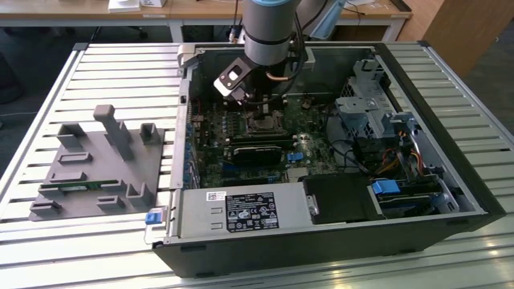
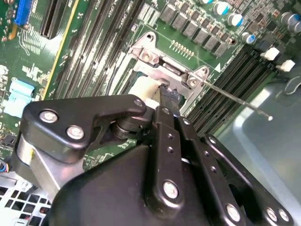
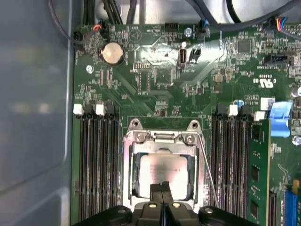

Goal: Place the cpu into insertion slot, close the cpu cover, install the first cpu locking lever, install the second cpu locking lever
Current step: 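Close the cpu cover, then install the first cpu locking lever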

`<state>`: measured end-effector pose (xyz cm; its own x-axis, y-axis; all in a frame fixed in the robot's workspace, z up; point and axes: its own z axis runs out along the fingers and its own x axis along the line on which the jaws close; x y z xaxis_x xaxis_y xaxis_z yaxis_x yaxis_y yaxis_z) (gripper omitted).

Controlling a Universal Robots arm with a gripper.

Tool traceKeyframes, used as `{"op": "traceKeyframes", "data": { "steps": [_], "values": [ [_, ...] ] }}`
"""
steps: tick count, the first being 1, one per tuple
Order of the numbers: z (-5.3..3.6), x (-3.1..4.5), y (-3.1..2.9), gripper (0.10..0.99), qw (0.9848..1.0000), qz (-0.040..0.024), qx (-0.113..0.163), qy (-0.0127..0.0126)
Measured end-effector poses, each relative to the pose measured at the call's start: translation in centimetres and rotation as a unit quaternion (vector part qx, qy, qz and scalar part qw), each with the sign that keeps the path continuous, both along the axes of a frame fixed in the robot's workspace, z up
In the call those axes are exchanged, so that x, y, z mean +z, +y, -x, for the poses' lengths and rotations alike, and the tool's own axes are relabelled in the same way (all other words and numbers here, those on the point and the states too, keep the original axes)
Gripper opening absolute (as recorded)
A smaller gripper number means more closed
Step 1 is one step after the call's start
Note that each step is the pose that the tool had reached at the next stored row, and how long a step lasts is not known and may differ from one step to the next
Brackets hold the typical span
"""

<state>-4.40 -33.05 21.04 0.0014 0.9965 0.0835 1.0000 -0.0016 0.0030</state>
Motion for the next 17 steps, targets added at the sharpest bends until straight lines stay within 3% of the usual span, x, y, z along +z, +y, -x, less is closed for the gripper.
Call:
{"op": "traceKeyframes", "data": {
  "steps": [17],
  "values": [
    [-1.02, 0.0, 0.0, 0.106, 1.0, 0.0, 0.0, 0.0]
  ]
}}
